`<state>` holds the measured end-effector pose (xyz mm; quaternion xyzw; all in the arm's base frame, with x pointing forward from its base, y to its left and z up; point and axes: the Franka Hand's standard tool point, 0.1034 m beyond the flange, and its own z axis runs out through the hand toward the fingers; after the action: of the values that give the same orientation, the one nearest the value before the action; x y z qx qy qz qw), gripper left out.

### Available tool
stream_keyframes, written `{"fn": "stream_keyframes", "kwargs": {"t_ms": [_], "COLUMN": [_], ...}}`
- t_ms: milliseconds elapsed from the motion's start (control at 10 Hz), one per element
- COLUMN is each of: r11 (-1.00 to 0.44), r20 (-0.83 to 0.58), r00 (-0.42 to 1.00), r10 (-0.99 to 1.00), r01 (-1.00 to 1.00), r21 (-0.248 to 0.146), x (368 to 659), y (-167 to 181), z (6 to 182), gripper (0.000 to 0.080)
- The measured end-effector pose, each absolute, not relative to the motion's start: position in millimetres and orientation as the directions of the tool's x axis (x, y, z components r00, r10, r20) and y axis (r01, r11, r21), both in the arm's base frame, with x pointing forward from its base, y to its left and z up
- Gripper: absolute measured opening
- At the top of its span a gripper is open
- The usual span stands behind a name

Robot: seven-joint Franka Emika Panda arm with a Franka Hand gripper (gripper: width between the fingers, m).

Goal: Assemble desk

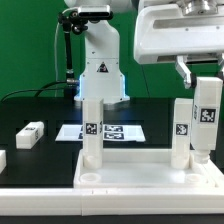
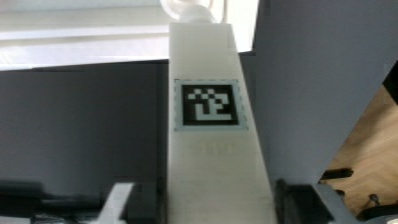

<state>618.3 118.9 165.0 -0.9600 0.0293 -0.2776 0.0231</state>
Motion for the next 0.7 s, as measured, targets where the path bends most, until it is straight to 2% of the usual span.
{"fn": "stream_keyframes", "kwargs": {"t_ms": [300,700], "r11": [-0.997,-0.998], "r20": [0.516,0.509], "r00": [0.853,0.858], "r10": [-0.073,-0.062], "r01": [-0.053,-0.047], "r21": [-0.054,-0.042], "x": [613.8,613.8], "y": [113.8,109.9], "z": [150.5,143.7], "gripper": [0.0288,0.0288]}}
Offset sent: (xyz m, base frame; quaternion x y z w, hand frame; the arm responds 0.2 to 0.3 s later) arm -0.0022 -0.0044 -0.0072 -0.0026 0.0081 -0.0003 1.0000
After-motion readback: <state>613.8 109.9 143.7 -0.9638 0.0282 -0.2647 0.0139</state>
